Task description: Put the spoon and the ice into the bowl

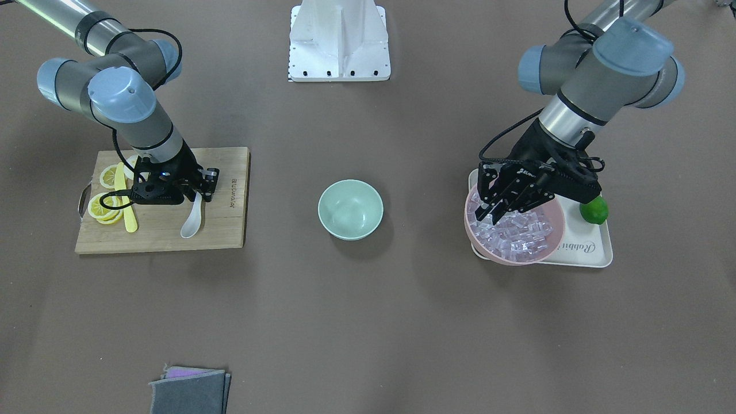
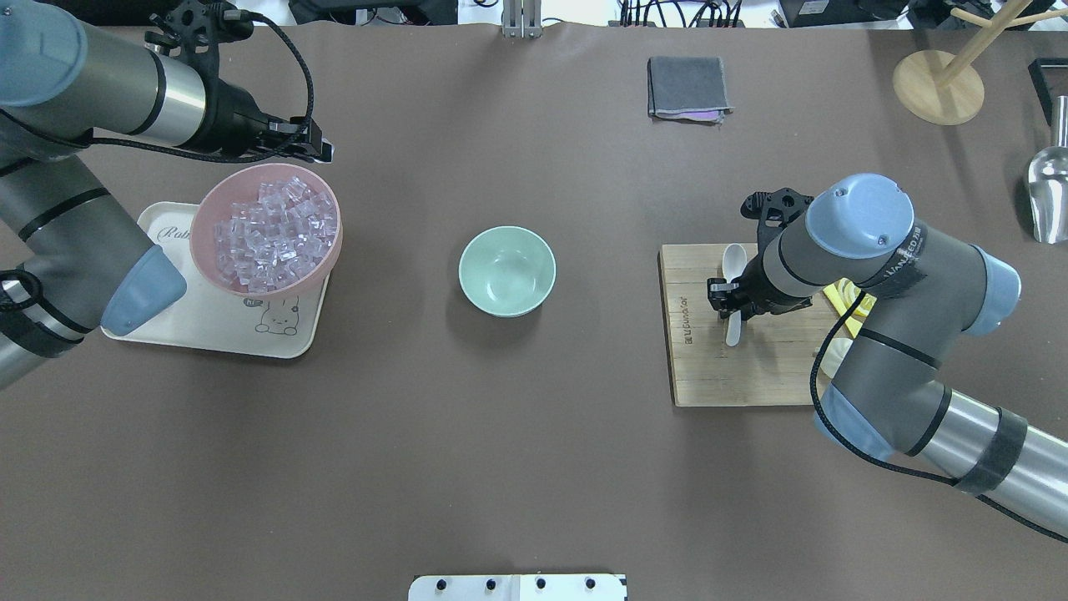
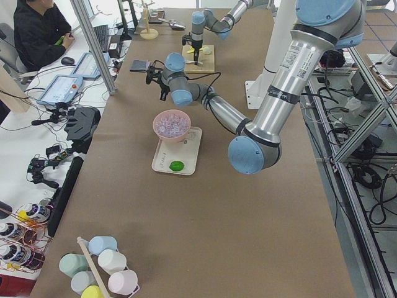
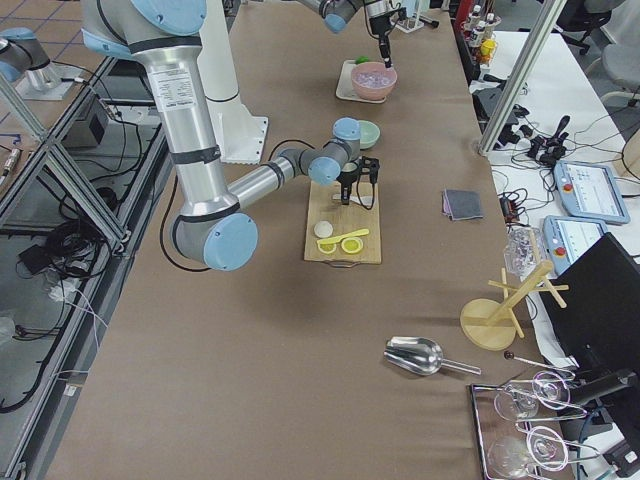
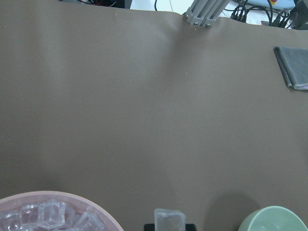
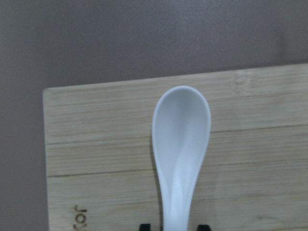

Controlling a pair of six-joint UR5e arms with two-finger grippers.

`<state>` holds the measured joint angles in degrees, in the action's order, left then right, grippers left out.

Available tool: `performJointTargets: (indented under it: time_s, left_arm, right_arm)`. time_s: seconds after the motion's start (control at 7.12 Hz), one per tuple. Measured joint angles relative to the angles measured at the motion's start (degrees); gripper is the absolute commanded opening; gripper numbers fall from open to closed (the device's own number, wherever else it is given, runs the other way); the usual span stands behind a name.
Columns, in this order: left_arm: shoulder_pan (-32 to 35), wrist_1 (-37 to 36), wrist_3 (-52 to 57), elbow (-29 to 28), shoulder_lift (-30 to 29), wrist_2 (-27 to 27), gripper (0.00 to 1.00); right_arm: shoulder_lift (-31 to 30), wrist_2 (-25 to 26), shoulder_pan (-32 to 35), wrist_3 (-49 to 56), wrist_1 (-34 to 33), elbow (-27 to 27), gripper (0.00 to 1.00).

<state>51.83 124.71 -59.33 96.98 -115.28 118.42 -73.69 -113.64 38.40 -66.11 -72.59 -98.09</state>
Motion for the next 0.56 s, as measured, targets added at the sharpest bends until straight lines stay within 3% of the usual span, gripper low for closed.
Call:
performJointTargets:
  time_s: [0.56]
  left_arm:
    - [-0.6, 0.0, 0.0, 0.0, -0.5, -0.1, 0.00]
  right_arm:
    - [0.4, -1.4, 2.4, 0.0, -0.7, -3.5, 0.00]
